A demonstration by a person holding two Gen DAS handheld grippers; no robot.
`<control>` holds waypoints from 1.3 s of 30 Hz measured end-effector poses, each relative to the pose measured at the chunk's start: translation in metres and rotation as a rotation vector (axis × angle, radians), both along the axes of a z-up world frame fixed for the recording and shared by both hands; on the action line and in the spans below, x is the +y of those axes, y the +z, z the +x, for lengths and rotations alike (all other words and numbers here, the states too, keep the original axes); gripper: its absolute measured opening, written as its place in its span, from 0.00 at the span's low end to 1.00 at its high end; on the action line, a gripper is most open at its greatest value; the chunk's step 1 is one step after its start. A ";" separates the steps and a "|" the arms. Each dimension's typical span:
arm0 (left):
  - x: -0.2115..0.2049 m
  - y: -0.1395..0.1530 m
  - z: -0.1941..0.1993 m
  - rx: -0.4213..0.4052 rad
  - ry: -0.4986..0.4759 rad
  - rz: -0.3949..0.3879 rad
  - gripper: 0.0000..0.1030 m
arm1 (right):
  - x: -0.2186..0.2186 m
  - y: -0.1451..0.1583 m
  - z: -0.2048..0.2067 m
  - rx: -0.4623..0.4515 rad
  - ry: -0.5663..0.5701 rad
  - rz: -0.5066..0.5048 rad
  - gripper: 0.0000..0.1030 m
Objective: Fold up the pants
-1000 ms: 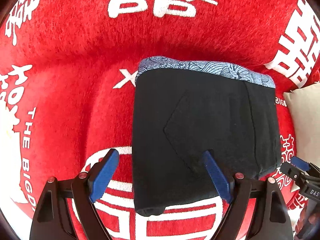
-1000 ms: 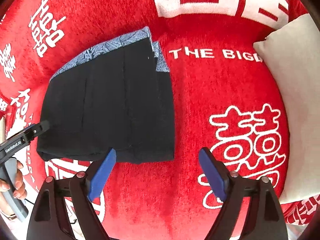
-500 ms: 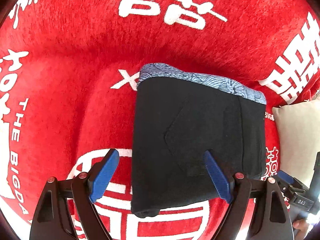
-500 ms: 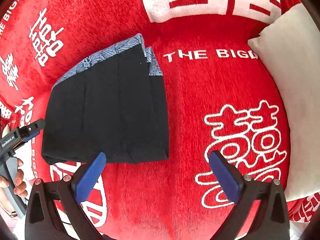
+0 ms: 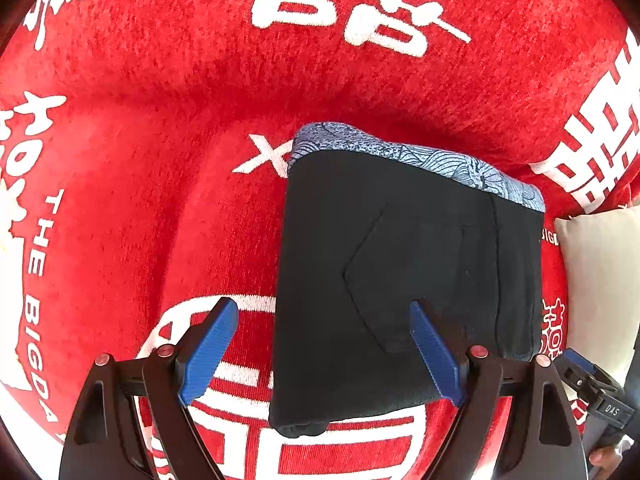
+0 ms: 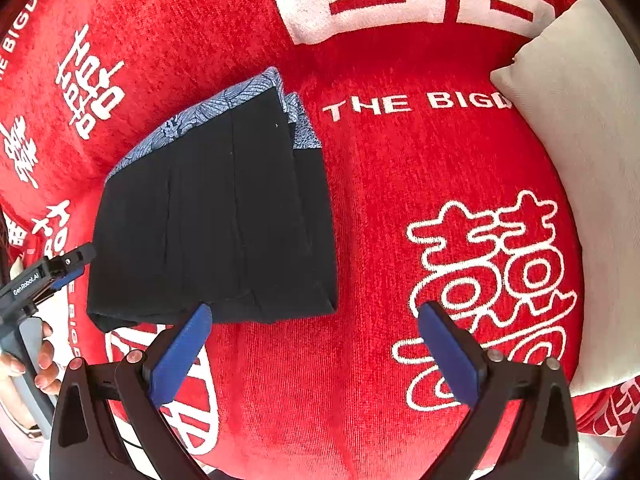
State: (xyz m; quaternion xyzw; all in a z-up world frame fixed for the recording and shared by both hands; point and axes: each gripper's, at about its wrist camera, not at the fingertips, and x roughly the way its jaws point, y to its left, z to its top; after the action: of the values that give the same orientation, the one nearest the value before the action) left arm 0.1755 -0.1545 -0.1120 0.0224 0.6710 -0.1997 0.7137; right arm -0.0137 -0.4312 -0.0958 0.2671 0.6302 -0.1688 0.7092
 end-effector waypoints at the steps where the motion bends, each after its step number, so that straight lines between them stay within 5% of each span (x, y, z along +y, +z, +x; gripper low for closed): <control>1: 0.000 0.000 0.001 0.001 0.002 0.005 0.85 | 0.000 0.000 0.000 0.001 -0.002 0.002 1.00; 30: -0.007 -0.014 0.017 0.026 -0.028 0.078 0.85 | -0.002 -0.016 0.011 0.023 0.017 0.011 1.00; 39: -0.005 -0.020 0.026 0.053 -0.018 0.029 0.85 | -0.009 -0.022 0.015 0.030 0.020 0.010 1.00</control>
State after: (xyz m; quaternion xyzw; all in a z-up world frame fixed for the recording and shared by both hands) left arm 0.2012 -0.1593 -0.1324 0.0332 0.6922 -0.1969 0.6935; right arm 0.0015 -0.4399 -0.1176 0.2618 0.6443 -0.1628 0.6998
